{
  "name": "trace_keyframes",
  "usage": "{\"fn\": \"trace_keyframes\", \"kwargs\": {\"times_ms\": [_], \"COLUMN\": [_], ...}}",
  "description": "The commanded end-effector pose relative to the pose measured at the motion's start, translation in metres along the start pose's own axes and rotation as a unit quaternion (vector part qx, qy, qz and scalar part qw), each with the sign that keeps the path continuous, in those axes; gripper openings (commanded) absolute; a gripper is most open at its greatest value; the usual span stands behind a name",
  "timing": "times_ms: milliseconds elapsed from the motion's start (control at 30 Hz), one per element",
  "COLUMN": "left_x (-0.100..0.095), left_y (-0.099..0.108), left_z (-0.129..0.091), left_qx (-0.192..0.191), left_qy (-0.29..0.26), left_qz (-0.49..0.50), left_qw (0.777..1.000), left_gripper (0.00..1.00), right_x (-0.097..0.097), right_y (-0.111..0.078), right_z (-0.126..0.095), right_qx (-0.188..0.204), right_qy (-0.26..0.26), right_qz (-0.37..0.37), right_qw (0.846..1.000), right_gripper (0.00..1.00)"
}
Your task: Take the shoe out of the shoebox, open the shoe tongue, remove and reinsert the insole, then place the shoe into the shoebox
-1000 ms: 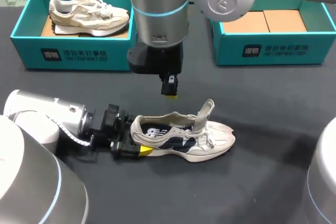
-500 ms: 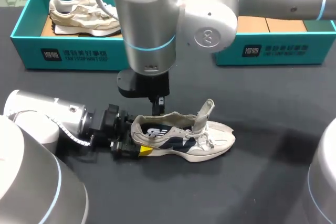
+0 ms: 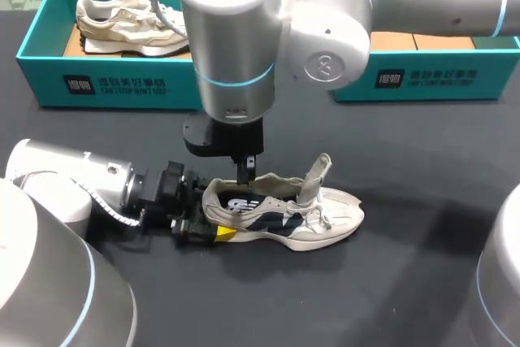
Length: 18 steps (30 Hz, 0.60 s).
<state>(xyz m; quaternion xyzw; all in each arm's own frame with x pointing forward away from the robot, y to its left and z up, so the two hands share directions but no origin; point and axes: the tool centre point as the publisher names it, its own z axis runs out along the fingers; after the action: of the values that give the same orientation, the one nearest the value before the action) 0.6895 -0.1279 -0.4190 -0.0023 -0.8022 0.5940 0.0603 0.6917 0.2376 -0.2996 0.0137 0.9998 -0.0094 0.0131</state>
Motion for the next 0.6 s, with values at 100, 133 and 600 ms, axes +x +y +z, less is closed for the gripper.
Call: {"fn": "trace_keyframes", "kwargs": {"times_ms": [100, 133, 600], "left_x": [0.000, 0.000, 0.000], "left_y": [0.004, 0.004, 0.004], "left_z": [0.002, 0.002, 0.002], "left_qx": [0.000, 0.000, 0.000], "left_qy": [0.000, 0.000, 0.000], "left_qz": [0.000, 0.000, 0.000], "left_qw": [1.000, 1.000, 1.000], "left_gripper": [0.00, 0.00, 0.00], "right_x": [0.007, 0.008, 0.003], "right_y": [0.006, 0.008, 0.014], "right_z": [0.017, 0.019, 0.050], "right_qx": [-0.005, -0.003, -0.025], "right_qy": [-0.007, -0.007, -0.008], "right_qz": [0.001, 0.002, -0.001], "right_qw": [1.000, 1.000, 1.000], "right_gripper": [0.00, 0.00, 0.00]}}
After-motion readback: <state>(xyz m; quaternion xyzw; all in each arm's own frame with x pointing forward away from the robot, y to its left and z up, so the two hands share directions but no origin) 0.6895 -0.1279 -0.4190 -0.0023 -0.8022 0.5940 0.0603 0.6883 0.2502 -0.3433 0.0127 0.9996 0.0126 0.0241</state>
